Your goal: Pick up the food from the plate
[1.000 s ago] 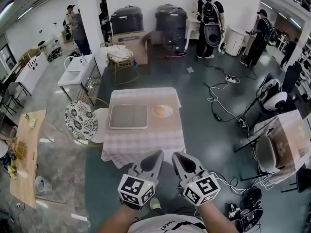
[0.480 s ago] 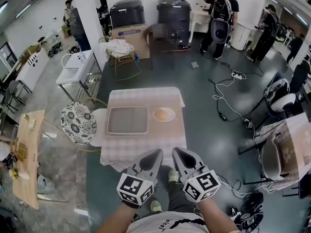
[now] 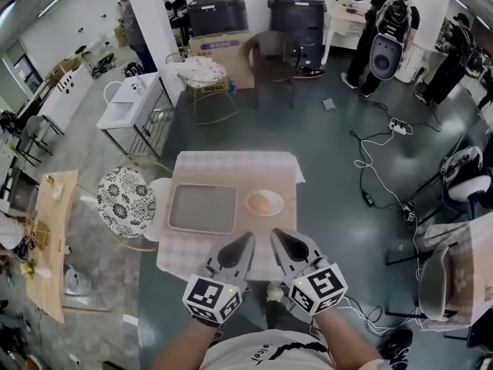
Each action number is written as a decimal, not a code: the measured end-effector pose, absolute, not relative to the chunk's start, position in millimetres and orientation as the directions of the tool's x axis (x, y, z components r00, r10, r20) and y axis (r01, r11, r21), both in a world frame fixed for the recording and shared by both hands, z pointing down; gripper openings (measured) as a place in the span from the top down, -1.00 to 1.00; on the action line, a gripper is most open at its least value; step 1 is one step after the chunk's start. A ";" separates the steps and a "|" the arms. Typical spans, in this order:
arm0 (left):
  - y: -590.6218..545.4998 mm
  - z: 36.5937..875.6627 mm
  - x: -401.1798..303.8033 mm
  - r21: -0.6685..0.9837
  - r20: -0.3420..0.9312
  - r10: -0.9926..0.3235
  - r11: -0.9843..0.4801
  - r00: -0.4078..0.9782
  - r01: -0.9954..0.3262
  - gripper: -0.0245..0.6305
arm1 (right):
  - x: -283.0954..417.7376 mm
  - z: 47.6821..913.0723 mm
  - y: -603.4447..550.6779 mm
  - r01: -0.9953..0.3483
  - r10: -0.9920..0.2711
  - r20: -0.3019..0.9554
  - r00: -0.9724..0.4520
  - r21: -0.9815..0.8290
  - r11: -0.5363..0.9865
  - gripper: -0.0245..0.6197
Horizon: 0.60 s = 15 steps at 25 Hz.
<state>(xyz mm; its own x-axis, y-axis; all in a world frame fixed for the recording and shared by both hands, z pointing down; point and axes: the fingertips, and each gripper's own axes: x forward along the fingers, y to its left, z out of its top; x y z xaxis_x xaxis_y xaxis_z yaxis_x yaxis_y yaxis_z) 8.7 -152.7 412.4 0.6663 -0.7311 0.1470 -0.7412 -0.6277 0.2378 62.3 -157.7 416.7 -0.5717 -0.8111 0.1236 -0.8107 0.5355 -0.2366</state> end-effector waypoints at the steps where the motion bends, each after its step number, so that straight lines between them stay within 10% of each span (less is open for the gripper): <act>1: -160.3 414.0 10.4 0.236 0.149 -0.737 -0.620 0.659 -0.748 0.91 | 64.3 418.7 -165.5 -0.807 -0.807 0.125 -0.578 -0.239 0.541 0.88; 15: -247.4 465.5 7.1 0.214 0.208 -0.740 -0.603 0.639 -0.768 0.91 | 55.5 482.2 -245.9 -0.789 -0.759 0.225 -0.611 -0.251 0.561 0.88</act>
<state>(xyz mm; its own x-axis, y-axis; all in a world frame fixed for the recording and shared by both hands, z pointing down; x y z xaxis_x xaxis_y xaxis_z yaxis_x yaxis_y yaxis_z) 7.1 -247.4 465.5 0.6393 -0.7403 0.2080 -0.7682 -0.6033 0.2143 55.5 -245.9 482.2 -0.6114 -0.7587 0.2249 -0.7887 0.5612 -0.2510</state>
